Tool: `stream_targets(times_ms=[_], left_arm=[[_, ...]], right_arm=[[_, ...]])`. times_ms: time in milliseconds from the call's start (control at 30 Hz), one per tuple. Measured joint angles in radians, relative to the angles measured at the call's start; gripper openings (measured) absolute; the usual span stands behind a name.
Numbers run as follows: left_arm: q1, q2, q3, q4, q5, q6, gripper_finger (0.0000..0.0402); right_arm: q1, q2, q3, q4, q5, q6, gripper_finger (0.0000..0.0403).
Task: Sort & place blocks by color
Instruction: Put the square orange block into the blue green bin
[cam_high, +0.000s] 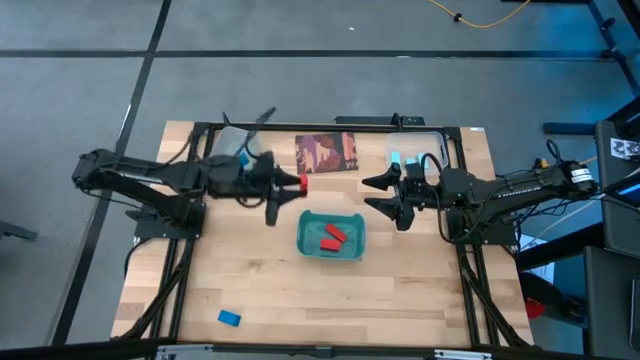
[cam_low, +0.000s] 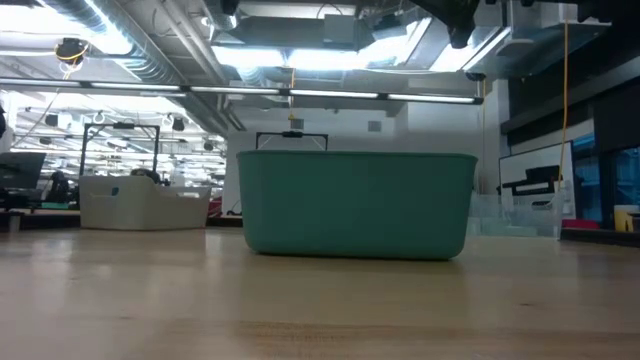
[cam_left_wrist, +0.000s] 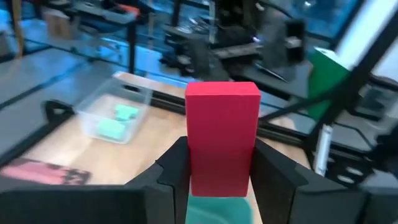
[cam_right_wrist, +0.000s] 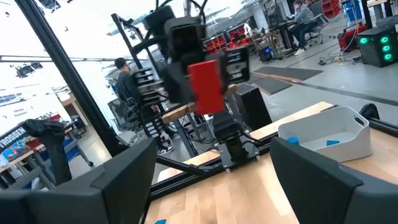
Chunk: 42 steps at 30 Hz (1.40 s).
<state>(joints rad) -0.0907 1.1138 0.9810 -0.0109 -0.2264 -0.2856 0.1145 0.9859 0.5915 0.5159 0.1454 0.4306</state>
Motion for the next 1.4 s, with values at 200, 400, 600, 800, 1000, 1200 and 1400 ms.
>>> stream_targets(times_ms=[200, 400, 600, 800, 1000, 1200, 1400], left_arm=[[-0.071, 0.080, -0.010, 0.084, 0.024, 0.000, 0.0123], [-0.065, 0.090, -0.139, 0.364, 0.030, -0.042, 0.0123], [-0.059, 0.082, -0.166, 0.365, 0.056, -0.078, 0.0123], [-0.059, 0.082, -0.167, 0.364, 0.060, -0.074, 0.0123], [-0.046, 0.087, -0.149, 0.331, 0.091, -0.078, 0.0123], [0.024, 0.176, 0.042, 0.021, 0.189, -0.032, 0.0123], [0.058, 0.380, 0.268, -0.278, 0.272, 0.069, 0.0123]], right_arm=[[0.000, 0.000, 0.000, -0.001, -0.015, -0.021, 0.0318], [0.000, 0.000, 0.000, -0.002, -0.016, -0.021, 0.0318], [0.000, 0.000, 0.000, -0.003, -0.016, -0.021, 0.0318], [0.000, 0.000, 0.000, -0.004, -0.016, -0.021, 0.0318], [0.000, 0.000, 0.000, 0.010, -0.016, -0.021, 0.0318], [0.000, 0.000, 0.000, 0.097, -0.015, -0.022, 0.0318], [0.000, 0.000, 0.000, 0.129, -0.015, -0.023, 0.0318]])
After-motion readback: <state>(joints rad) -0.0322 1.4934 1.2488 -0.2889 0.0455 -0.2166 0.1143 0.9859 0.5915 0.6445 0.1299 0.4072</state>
